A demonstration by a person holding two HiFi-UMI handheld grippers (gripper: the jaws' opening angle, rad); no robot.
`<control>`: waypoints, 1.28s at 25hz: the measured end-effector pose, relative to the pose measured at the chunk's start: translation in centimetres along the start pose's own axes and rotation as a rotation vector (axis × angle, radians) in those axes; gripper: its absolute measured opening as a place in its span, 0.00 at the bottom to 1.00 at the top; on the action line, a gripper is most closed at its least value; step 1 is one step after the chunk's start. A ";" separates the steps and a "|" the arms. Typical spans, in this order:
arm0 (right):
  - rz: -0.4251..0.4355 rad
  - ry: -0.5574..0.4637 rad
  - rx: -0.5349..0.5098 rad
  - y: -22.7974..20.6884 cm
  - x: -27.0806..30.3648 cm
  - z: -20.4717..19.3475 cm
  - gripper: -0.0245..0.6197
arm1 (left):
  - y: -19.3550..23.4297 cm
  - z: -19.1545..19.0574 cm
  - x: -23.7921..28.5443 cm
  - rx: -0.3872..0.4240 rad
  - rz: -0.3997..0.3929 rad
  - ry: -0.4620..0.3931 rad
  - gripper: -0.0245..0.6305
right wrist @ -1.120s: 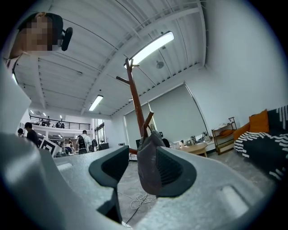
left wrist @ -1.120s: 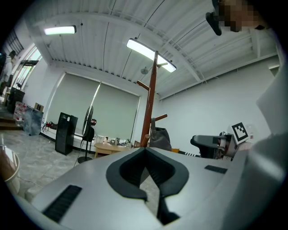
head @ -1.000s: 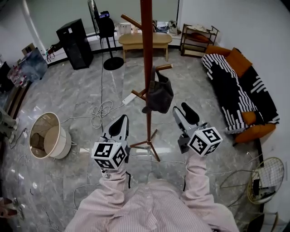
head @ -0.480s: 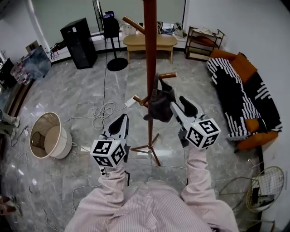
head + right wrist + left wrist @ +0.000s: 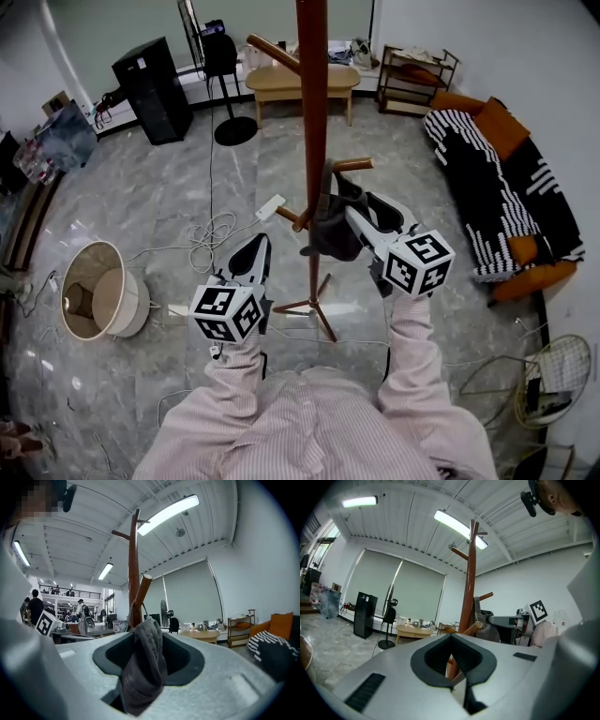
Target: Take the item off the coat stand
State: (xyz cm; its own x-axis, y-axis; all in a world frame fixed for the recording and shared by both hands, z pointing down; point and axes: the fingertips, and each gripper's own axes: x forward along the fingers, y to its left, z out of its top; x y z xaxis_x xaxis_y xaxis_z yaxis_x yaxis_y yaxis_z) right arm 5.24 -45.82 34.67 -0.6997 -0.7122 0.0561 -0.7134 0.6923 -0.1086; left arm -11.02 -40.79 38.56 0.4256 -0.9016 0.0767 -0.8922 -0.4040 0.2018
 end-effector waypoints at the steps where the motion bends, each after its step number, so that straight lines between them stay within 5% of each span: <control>1: 0.000 0.001 0.000 0.0 0.2 0.0 0.32 | 0.1 0.0 0.3 -0.001 -0.007 0.002 0.04; 11: 0.063 0.046 -0.059 1.1 1.3 -0.6 0.10 | 0.6 -0.1 1.4 0.003 -0.039 0.012 0.04; 32: -0.066 0.002 -0.104 1.1 -0.3 1.3 0.08 | 0.6 0.7 1.2 0.012 -0.121 -0.014 0.04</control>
State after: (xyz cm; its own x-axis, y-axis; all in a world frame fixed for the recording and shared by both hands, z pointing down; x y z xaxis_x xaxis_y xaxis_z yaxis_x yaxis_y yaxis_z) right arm 4.75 -44.97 33.23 -0.6508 -0.7567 0.0612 -0.7582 0.6520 -0.0006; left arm -11.14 -42.17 38.05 0.5286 -0.8480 0.0391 -0.8361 -0.5120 0.1970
